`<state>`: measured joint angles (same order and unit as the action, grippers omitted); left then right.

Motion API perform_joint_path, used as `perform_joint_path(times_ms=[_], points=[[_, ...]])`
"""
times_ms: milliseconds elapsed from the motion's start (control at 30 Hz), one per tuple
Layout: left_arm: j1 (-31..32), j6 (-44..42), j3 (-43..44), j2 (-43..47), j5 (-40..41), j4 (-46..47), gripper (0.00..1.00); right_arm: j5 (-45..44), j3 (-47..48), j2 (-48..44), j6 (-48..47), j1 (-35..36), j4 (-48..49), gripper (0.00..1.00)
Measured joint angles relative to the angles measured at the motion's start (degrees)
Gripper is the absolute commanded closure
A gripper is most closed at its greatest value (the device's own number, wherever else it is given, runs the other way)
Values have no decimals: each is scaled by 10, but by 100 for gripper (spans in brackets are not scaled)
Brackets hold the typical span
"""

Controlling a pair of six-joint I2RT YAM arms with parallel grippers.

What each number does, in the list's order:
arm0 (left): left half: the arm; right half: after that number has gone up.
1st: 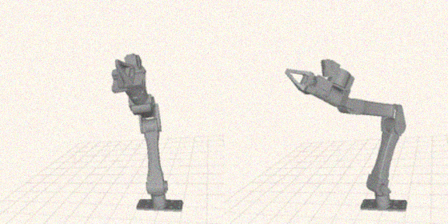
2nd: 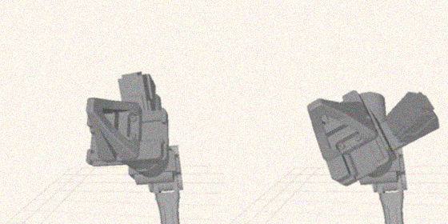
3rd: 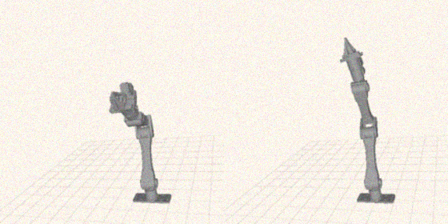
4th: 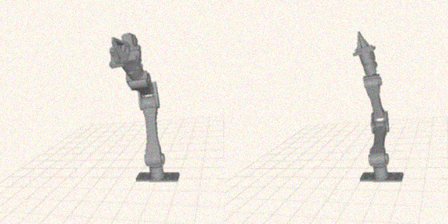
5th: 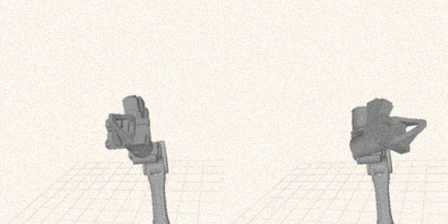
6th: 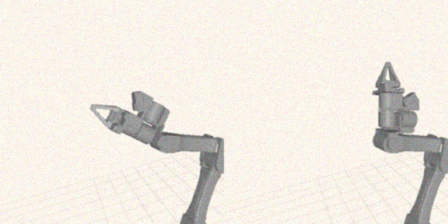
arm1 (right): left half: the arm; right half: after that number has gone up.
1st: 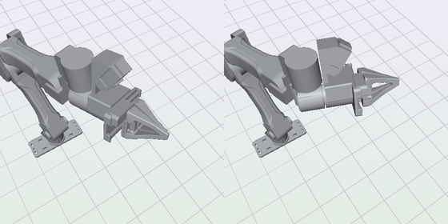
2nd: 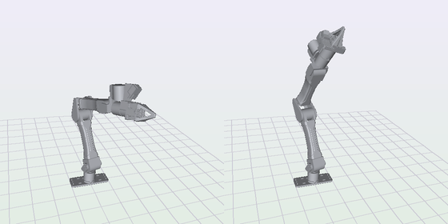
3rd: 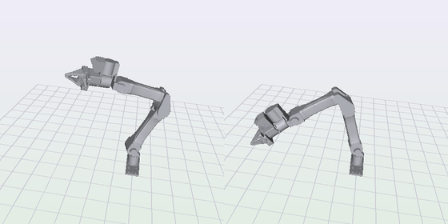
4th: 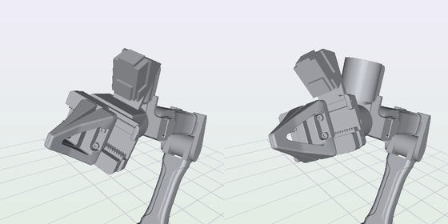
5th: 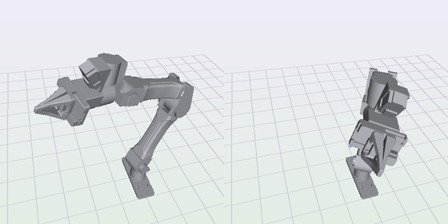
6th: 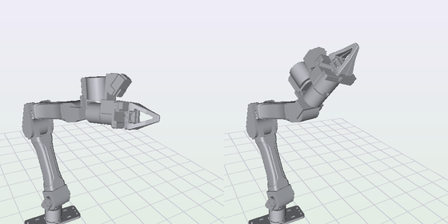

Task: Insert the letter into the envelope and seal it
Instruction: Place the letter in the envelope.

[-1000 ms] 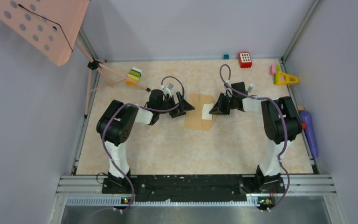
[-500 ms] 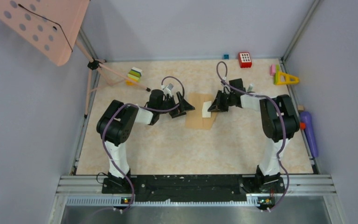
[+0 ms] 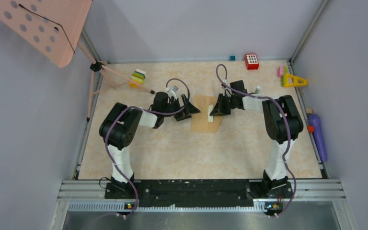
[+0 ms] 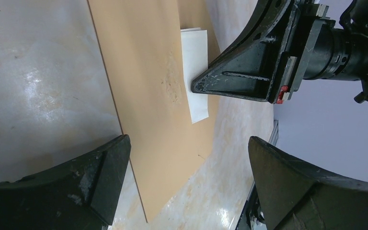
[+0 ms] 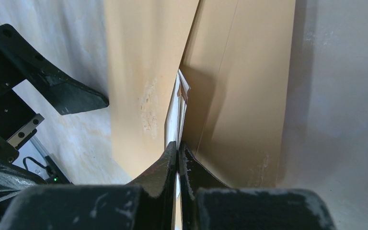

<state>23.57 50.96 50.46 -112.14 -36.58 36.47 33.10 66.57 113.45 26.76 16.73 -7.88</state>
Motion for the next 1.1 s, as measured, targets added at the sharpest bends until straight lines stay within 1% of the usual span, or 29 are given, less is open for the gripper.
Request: perform_joint_path(times_ms=[400,433,500,600,667,733,900,1033,1100], points=[[0,2,-1,0,-1,0,2,7,14,8,1,7,-2,100],[1,2,-1,0,-1,0,2,7,15,9,0,7,-2,98],[1,2,-1,0,-2,0,2,8,19,14,0,8,-3,89],[1,2,-1,0,-2,0,2,9,24,16,-2,9,-9,80],[1,2,-1,0,-3,0,2,8,32,17,-7,9,-18,76],[1,2,-1,0,-3,0,2,6,37,17,-12,9,-23,74],[0,2,-1,0,-3,0,2,3,41,16,-22,8,-31,74],[0,1,-1,0,-3,0,2,-9,45,14,-33,8,-46,82],[-2,1,-1,0,-3,0,2,-18,46,11,-39,8,-55,84]])
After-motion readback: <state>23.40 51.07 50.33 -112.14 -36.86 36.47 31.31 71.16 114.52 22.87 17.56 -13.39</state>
